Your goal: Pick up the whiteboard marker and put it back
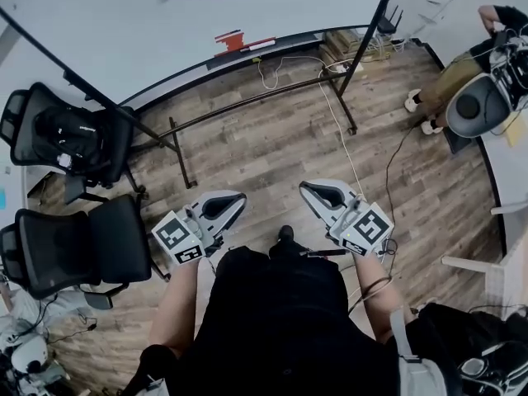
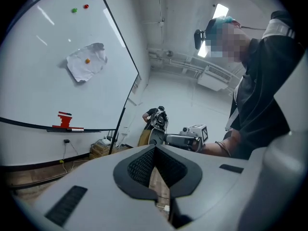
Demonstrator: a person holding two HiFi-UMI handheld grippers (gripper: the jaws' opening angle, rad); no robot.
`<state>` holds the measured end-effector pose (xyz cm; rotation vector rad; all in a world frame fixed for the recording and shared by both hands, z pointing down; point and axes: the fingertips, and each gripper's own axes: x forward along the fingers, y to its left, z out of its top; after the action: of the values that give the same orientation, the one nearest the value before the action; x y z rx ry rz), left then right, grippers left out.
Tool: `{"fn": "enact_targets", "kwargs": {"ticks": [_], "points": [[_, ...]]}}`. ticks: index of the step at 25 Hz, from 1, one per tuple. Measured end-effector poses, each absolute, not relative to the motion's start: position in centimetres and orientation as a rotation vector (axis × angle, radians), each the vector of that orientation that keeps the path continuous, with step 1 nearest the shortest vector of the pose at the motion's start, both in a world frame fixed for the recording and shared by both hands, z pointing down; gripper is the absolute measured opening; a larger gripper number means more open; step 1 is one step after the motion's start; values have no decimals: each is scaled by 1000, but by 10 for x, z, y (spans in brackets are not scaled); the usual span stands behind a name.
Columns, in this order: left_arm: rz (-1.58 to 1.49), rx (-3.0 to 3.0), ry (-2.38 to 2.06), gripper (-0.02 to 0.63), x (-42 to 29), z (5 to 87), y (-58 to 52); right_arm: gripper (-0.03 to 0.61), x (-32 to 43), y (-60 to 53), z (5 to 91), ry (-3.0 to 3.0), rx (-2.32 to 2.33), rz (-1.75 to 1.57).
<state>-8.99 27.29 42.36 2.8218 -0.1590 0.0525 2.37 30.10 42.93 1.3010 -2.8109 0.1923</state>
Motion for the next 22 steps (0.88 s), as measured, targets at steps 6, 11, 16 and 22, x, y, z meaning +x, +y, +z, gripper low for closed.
{"fn": "enact_targets", "kwargs": {"ticks": [6, 11, 16, 22], "points": [[47, 2802, -226, 12, -73, 425, 245, 21, 40, 265, 435, -2859, 1245, 218], [39, 2779, -251, 12, -63, 430, 213, 21, 47, 235, 442, -2859, 1191, 239], [19, 2770, -210, 12, -54, 442, 169, 21, 57, 196, 448, -2819, 1221, 250], [1, 2778, -144, 12, -41, 447, 91, 21, 65, 127, 450, -2762, 1242, 248]]}}
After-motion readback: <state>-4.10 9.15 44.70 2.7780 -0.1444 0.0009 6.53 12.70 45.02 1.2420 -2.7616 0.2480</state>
